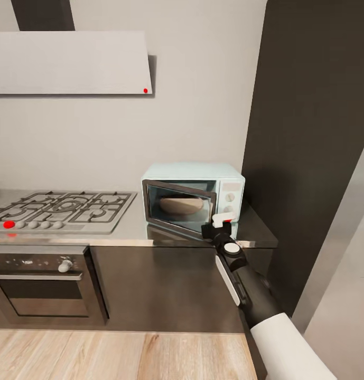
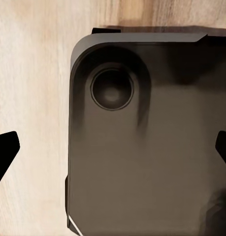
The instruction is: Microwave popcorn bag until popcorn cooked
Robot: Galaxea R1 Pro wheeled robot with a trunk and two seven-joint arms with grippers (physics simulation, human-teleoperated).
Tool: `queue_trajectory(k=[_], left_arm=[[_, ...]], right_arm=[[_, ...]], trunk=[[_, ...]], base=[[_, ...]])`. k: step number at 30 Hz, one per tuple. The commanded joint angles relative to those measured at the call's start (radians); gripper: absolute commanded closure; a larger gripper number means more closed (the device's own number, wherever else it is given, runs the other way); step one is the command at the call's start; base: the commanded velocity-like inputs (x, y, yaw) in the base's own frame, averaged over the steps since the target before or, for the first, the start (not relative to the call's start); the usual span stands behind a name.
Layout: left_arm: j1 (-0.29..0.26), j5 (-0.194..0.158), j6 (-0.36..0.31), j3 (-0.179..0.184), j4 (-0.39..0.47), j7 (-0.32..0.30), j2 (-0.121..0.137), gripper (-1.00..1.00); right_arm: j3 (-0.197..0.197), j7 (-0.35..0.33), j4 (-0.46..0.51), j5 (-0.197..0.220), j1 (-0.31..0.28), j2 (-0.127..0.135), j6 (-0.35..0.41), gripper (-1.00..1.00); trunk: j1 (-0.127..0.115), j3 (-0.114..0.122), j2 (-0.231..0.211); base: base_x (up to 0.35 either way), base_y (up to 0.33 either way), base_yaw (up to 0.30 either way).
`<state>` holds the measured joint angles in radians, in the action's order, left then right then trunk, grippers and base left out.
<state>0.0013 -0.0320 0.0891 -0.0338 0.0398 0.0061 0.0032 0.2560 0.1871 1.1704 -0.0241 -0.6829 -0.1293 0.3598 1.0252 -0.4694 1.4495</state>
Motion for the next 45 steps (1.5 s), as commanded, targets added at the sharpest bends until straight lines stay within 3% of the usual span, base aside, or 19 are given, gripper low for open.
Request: queue_trajectory(k=[1, 7, 8, 20, 22, 24, 26, 28, 29, 32, 36, 40, 45], left_arm=[[0.0, -0.003, 0.002, -0.003, 0.001, 0.0, 0.0, -1.0], [0.001, -0.003, 0.002, -0.003, 0.001, 0.0, 0.0, -1.0], [0.001, -0.003, 0.002, -0.003, 0.001, 0.0, 0.0, -1.0], [0.0, -0.003, 0.001, -0.003, 0.001, 0.0, 0.0, -1.0], [0.001, -0.003, 0.001, -0.003, 0.001, 0.001, 0.0, -1.0], [0.0, -0.003, 0.002, -0.003, 0.001, 0.0, 0.0, -1.0], [0.001, -0.003, 0.002, -0.003, 0.001, 0.001, 0.0, -1.0], [0.0, -0.003, 0.002, -0.003, 0.001, 0.0, 0.0, -1.0], [0.0, -0.003, 0.002, -0.003, 0.001, 0.001, 0.0, -1.0], [0.0, -0.003, 0.002, -0.003, 0.002, 0.001, 0.0, -1.0], [0.0, -0.003, 0.002, -0.003, 0.001, 0.001, 0.0, -1.0], [0.0, -0.003, 0.002, -0.003, 0.001, 0.001, 0.0, -1.0], [0.001, -0.003, 0.003, -0.003, 0.002, 0.001, 0.0, -1.0]], right_arm=[[-0.012, 0.015, 0.011, -0.028, -0.001, 0.0, 0.011, 1.0], [-0.012, 0.015, 0.011, -0.028, -0.001, 0.0, 0.011, 1.0], [-0.012, 0.015, 0.011, -0.028, -0.001, 0.001, 0.011, -1.0], [-0.012, 0.011, 0.011, -0.028, -0.001, 0.003, 0.022, -1.0], [-0.01, 0.004, 0.012, -0.025, -0.001, 0.023, 0.022, -1.0], [0.0, -0.052, 0.015, -0.022, -0.001, 0.079, 0.022, -1.0], [0.011, -0.201, 0.036, -0.023, -0.001, 0.155, 0.022, -1.0], [0.012, -0.305, 0.053, -0.018, -0.001, 0.216, 0.022, -1.0], [0.009, -0.361, 0.063, -0.013, -0.001, 0.264, 0.022, -1.0], [-0.002, -0.392, 0.069, -0.009, -0.001, 0.296, 0.026, -1.0], [-0.04, -0.397, 0.07, -0.008, -0.001, 0.302, 0.027, -1.0], [-0.131, -0.397, 0.071, -0.008, -0.001, 0.298, 0.028, -1.0], [-0.158, -0.376, 0.072, -0.015, -0.001, 0.285, 0.049, -1.0]], trunk=[[0.0, -0.001, 0.001], [0.0, -0.001, 0.001], [0.0, -0.001, 0.001], [0.0, -0.001, 0.001], [0.0, -0.001, 0.001], [0.0, -0.001, 0.001], [0.0, -0.001, 0.001], [0.0, -0.001, 0.001], [0.0, -0.001, 0.001], [0.0, -0.001, 0.001], [0.0, -0.001, 0.001], [0.0, -0.001, 0.001], [0.0, -0.001, 0.001]], base=[[0.0, 0.0, 0.0], [0.0, 0.0, 0.0], [0.0, 0.0, 0.0], [0.0, 0.0, 0.0], [0.0, 0.0, 0.0], [0.0, 0.0, 0.0], [0.0, 0.0, 0.0], [0.0, 0.0, 0.0], [0.0, 0.0, 0.0], [0.0, 0.0, 0.0], [0.0, 0.0, 0.0], [0.0, 0.0, 0.0], [0.0, 0.0, 0.0]])
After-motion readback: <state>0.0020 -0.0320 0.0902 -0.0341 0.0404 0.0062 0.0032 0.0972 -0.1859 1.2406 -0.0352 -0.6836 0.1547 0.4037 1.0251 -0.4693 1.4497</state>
